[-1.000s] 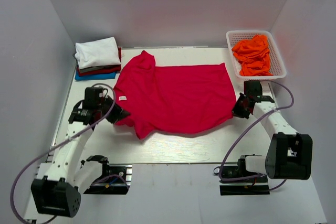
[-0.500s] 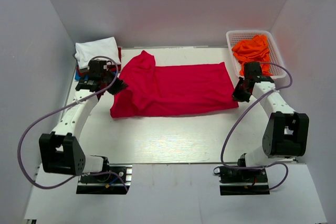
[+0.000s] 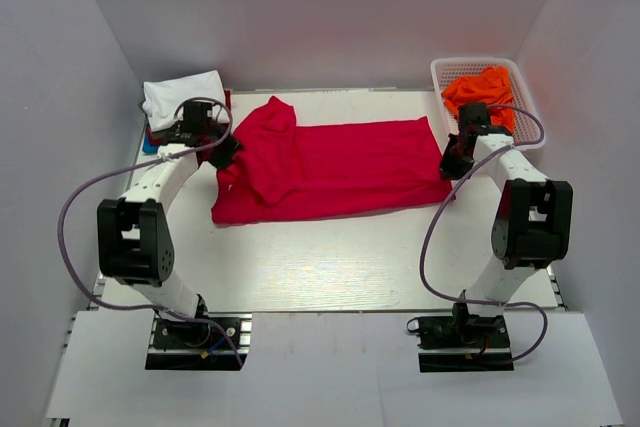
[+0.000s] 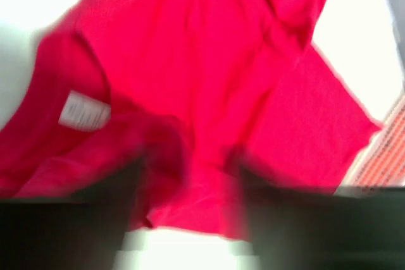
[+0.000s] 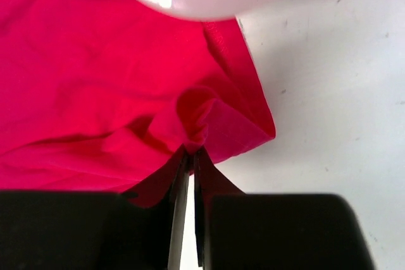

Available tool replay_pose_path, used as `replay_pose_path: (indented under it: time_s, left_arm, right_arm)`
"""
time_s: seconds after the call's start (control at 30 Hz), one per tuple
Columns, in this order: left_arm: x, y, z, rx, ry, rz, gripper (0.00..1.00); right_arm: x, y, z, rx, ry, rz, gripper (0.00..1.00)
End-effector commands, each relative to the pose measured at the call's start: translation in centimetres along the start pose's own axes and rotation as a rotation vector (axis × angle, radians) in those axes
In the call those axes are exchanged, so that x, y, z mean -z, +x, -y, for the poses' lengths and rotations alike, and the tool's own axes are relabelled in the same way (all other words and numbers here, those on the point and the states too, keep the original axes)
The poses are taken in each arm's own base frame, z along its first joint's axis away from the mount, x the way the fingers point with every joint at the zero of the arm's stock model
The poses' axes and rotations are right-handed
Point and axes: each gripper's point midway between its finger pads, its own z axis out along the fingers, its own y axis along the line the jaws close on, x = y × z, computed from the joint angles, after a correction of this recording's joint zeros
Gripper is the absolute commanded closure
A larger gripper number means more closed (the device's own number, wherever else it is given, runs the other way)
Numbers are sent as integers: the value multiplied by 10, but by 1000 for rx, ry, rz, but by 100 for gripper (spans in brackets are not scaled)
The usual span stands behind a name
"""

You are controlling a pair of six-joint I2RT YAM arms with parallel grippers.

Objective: Fold and stack the t-shirts
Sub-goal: Fold the flattened tshirt in 1/3 of the way

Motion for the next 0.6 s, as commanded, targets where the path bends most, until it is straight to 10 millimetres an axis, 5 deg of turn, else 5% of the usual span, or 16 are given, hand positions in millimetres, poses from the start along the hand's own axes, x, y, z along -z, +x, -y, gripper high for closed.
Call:
replay_pose_path:
  time_s: [0.0,0.03,0.1,0.17,0.33,0.47,0.57]
  left_arm:
    - [-6,-33,24,-33,65,94,10]
    - [-14,-34,28,-51,82,90,0]
    - [-17,-41,44,-105,141,100,0]
    - [-25,-33,35,-152,88,33,0]
    - [0,-18,30,-246,74,-9,0]
    - [34,4,12,-204,101,-1,0]
    - [38,41,-13,-177,148,-59,0]
  right_arm:
    - [10,-32,-4,24,2,99,88]
    - [11,-35,-5,22,1,110,83]
    - [21,-39,-8,29,-25,144,76]
    - [30,-38,-11,39,-47,164,65]
    - [51,-16,-17,67,-105,171,17]
    - [57,5,-28,93,-170,161,10]
    - [41,25,-34,116,-208,109,10]
